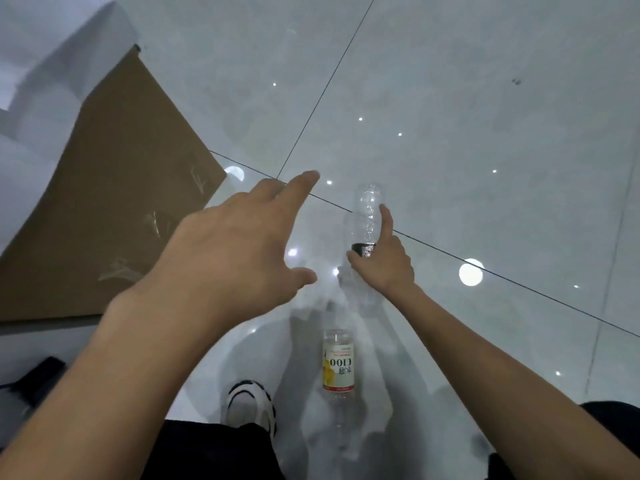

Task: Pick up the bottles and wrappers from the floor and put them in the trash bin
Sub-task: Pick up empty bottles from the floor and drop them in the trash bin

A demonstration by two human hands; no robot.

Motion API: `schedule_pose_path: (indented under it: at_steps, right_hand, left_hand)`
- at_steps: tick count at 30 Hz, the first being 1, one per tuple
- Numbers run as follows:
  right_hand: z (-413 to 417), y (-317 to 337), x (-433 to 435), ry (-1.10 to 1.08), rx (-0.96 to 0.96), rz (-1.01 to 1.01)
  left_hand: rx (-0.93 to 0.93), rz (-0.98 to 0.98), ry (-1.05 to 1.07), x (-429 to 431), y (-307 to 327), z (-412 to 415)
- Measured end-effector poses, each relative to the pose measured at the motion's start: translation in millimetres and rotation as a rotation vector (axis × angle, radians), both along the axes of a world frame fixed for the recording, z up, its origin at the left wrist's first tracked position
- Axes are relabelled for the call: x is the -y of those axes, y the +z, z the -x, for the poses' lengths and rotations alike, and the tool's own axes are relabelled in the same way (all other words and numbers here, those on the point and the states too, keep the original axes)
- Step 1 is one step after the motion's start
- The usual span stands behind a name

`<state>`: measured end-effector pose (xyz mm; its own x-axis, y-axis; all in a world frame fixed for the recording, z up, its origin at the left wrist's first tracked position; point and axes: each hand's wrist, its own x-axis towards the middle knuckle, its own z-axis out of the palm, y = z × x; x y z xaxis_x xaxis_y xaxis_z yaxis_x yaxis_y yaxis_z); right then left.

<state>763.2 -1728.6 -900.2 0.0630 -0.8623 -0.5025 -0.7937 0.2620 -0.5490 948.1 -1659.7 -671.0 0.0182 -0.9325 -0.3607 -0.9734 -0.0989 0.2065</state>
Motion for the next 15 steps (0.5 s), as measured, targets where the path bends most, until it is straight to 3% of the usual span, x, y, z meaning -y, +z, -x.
schedule_pose_path:
  at_steps: [7, 15]
  right_hand:
    - [48, 156, -19, -0.076, 0.37, 0.196]
    - [34, 166, -42, -0.143, 0.624, 0.25]
  left_hand:
    - [-0.316, -0.013, 0.198, 13, 1, -7]
    - [-0.564, 0.021, 0.329, 17, 0, 10]
